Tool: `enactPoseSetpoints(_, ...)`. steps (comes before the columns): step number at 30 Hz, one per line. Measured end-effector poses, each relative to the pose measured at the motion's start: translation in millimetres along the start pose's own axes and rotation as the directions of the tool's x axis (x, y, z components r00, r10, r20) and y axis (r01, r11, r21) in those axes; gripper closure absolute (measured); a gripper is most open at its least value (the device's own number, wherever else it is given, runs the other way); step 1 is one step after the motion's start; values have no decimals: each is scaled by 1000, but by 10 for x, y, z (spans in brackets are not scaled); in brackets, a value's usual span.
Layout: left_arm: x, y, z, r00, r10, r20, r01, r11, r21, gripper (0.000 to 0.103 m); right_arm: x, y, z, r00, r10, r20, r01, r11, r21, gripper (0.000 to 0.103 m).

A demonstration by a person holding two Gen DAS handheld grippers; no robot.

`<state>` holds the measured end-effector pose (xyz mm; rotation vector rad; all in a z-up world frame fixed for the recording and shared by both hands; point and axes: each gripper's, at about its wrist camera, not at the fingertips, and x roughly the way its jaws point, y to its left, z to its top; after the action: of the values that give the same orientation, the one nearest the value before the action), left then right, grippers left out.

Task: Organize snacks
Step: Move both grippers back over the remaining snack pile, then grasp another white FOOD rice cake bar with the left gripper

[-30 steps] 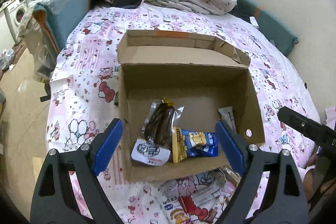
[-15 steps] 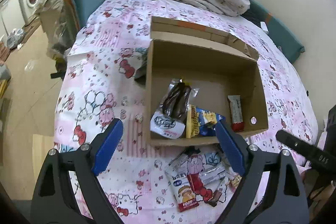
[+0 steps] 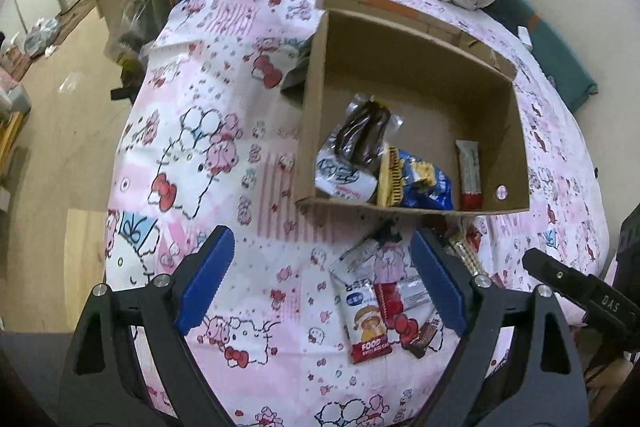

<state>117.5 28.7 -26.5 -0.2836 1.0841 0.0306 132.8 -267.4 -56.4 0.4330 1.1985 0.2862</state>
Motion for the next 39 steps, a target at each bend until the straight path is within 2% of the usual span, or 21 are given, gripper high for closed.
enactPoseSetpoints(5, 95, 137, -56, 999, -1, -43, -2, 998, -62, 16, 96, 68, 7, 1000, -21, -13, 20, 1000, -17, 16)
enactPoseSetpoints(12, 340, 98, -244, 990, -20, -141, 12, 998, -59, 17, 182, 103, 10, 999, -27, -34, 27, 1000, -12, 16)
enactPoseSetpoints(16, 588, -17, -409, 974, -36, -225, 22, 998, -64, 18, 189, 63, 19, 999, -38, -37, 38, 999, 2, 16)
enactPoseSetpoints(17, 675, -61, -455, 966, -39, -255, 25, 998, -60, 25, 186, 43, 21, 999, -38, -38, 38, 999, 9, 16)
enactPoseSetpoints(18, 747, -102, -495, 960, -40, -279, 27, 998, -52, 29, 179, 11, 25, 999, -37, -38, 38, 999, 20, 16)
enactPoseSetpoints(22, 961, -320, -668, 941, -20, -337, 33, 999, 32, 30, 153, -79, 35, 999, -33, -38, 35, 998, 58, 16)
enactPoseSetpoints(26, 1089, -535, -822, 930, 11, -368, 42, 990, 134, 30, 157, -123, 38, 999, -30, -46, 33, 997, 76, 16)
enactPoseSetpoints(28, 1109, -575, -853, 931, 30, -365, 31, 986, 162, 31, 175, -131, 36, 998, -22, -54, 26, 996, 86, 16)
enactPoseSetpoints(29, 1103, -581, -863, 933, 39, -358, 25, 985, 171, 33, 183, -131, 36, 998, -19, -58, 24, 996, 88, 16)
enactPoseSetpoints(36, 1045, -471, -886, 936, 59, -346, -4, 988, 156, 74, 261, -90, 11, 996, -12, -89, 19, 997, 79, 16)
enactPoseSetpoints(39, 997, -400, -908, 931, 47, -361, -3, 993, 121, 76, 360, -77, -46, 989, 32, -147, -19, 996, 88, 17)
